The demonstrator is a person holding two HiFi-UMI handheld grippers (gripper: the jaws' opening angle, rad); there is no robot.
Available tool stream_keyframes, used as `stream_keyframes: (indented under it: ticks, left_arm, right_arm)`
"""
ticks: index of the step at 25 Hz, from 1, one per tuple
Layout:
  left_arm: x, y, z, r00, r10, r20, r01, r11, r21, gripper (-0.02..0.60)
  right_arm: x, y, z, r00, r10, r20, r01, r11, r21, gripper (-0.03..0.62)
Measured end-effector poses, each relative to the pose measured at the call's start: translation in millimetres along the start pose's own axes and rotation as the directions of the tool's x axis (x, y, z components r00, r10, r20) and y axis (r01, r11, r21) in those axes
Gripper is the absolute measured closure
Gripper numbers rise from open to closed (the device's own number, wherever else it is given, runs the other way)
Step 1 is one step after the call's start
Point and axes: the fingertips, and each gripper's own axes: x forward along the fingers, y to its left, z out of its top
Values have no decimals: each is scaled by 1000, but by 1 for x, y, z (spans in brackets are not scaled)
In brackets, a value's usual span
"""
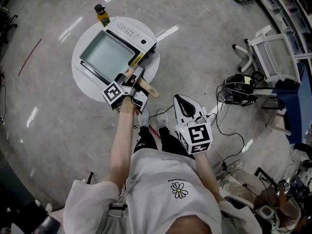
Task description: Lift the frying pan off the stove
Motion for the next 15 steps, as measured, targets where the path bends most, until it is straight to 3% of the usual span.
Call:
stream_keyframes:
  ticks: [8, 15]
  left_arm:
    - [-4, 0, -5, 1000, 9, -22, -9, 1000, -3, 551]
    - [-7, 0, -9, 995, 71, -68, -69, 997, 36, 552]
  right_arm:
    - [-1, 4, -3, 1000, 12, -3, -12, 1000, 4, 591]
    - [0, 9, -1, 1000, 31, 3, -31, 1000, 0, 591]
